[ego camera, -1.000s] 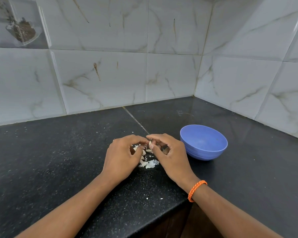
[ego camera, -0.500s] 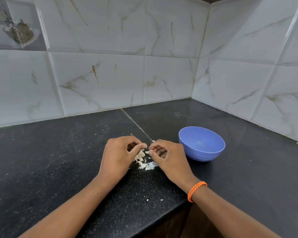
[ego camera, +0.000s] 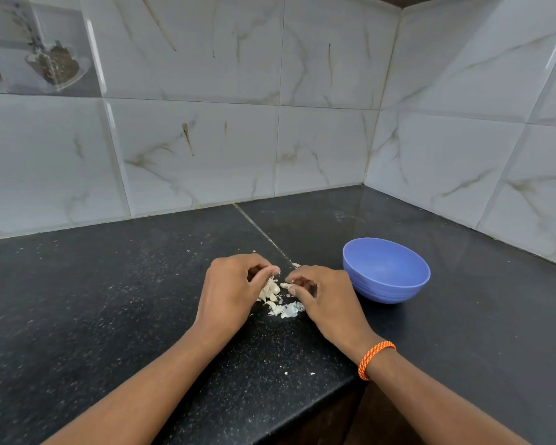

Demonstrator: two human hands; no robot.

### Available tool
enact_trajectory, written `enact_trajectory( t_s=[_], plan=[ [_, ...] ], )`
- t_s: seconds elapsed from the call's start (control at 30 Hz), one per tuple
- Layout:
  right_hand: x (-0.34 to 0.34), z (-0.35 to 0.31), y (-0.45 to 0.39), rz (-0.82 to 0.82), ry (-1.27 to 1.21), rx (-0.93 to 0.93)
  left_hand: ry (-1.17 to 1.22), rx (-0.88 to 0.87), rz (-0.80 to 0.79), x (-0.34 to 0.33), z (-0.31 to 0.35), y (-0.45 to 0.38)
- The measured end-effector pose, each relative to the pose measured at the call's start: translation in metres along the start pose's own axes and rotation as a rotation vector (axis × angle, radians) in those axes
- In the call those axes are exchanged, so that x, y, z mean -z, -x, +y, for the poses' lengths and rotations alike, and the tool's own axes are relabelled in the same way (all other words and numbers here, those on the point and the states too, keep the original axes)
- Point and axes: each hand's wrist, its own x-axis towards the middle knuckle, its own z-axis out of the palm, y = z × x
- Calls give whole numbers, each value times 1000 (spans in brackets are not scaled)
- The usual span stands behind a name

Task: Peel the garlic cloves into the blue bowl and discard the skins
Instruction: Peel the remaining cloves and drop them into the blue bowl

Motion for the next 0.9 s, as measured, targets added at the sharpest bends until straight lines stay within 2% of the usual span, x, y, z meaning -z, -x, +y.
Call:
enact_trajectory(
  t_s=[0.13, 0.37, 0.47, 0.6, 0.63, 0.73, 0.77, 0.8, 0.9],
  plan=[
    [4, 1, -2, -43, 75, 74, -12, -33, 38, 0, -2, 0],
    [10, 1, -9, -142, 303, 226, -7, -21, -10, -3, -3, 0],
    [18, -8, -15, -204, 363, 295, -22, -69, -18, -4, -6, 1],
    [38, -10, -41, 16, 313, 315, -103, -58, -32, -5, -5, 1],
    [38, -9, -41, 21, 333, 316, -124, -49, -32, -5, -5, 1],
    [11, -13, -21, -293, 476, 336, -159, -23, -40, -5, -5, 2],
    [9, -13, -15, -342, 475, 343, -158, -19, -44, -4, -5, 2],
    [14, -14, -18, -332, 479, 337, -158, -18, -44, -5, -4, 2],
    [37, -18, -44, -108, 419, 369, -163, -15, -36, -5, -3, 2]
  ],
)
